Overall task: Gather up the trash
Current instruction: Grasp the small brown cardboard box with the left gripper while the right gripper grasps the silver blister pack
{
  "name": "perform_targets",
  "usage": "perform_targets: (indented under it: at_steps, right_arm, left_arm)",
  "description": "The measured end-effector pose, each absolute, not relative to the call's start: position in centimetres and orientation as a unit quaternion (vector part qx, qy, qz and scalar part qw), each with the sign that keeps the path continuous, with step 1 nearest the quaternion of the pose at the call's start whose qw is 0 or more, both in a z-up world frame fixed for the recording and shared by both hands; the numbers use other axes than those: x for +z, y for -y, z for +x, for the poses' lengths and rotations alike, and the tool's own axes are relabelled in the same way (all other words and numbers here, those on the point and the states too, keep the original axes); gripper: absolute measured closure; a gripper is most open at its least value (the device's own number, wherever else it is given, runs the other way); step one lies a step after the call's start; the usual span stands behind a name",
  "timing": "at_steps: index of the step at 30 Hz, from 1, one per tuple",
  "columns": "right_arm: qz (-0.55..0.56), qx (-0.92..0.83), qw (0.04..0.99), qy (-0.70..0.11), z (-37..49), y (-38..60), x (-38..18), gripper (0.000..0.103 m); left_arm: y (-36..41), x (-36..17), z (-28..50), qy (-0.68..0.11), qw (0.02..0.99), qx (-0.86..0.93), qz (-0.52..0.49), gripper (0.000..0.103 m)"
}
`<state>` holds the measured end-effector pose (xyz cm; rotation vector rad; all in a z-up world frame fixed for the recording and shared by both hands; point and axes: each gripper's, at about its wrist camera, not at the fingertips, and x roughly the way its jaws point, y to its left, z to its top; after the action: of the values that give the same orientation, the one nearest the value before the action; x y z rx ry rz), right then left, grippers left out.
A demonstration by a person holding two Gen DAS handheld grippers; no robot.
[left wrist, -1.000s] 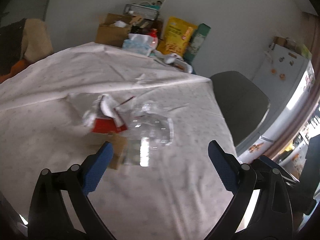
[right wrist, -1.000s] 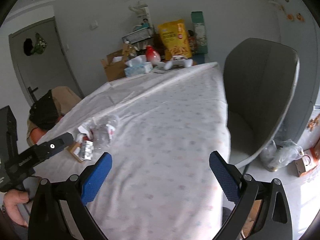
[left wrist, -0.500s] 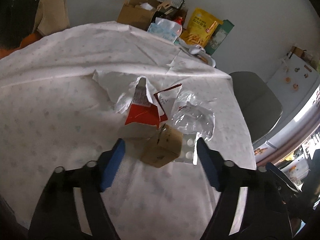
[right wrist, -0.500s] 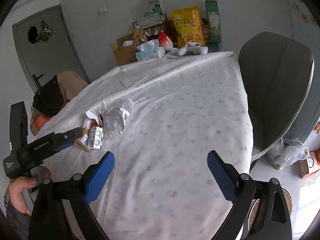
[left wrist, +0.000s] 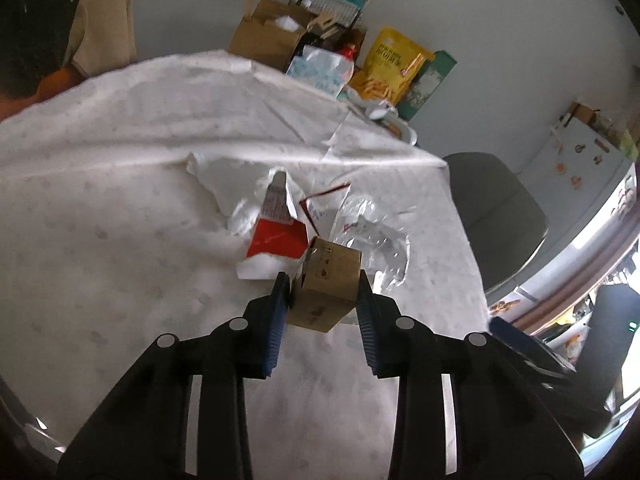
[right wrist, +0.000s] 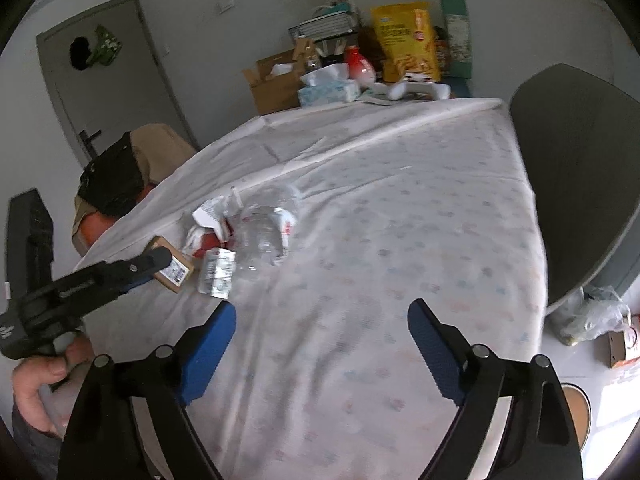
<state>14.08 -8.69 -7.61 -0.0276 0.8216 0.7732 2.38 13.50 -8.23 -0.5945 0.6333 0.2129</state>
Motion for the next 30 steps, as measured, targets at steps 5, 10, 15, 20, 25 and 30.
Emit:
perform_targets:
  at_steps: [5,10,15,20,25,30]
  right_arm:
    - [-0.022,0.391,0.826,-0.404,13.9,5.7,-8.1,0.029]
    - [-0.034,0.411,0.812,-0.414,13.8,2.8,-8.4,0.037]
    - [-0.048,0.42,0.8,-0.426,13.9,0.4,-8.9,0.037]
    - [-0.064,0.417,0.789,-0.447,13.9,-2.2,-9.8,0.037]
    - [-0.087,0.412,0.785,-0.454,13.4,-4.8,-10.5,0.037]
    - [-0.102,0.407,0.785,-0.456,13.3,-5.7,-10.5,0.072]
  left_arm:
    - [-14.7,-7.0,0.9,-0.286,0.908,0.115,-0.283,0.07]
    - [-16.5,-7.3,-0.1,-0.285,0.903,0.142,-0.289,0.07]
    - [-17.6,-7.7,-0.6,-0.287,0.898,0.156,-0.296,0.07]
    - [-18.0,-8.0,-0.7,-0.286,0.896,0.162,-0.298,0.07]
    - [-18.5,-8.4,-1.3,-0.285,0.893,0.171,-0.304,0.07]
    - [-18.9,-8.8,-1.6,-0.285,0.889,0.176,-0.311,0.07]
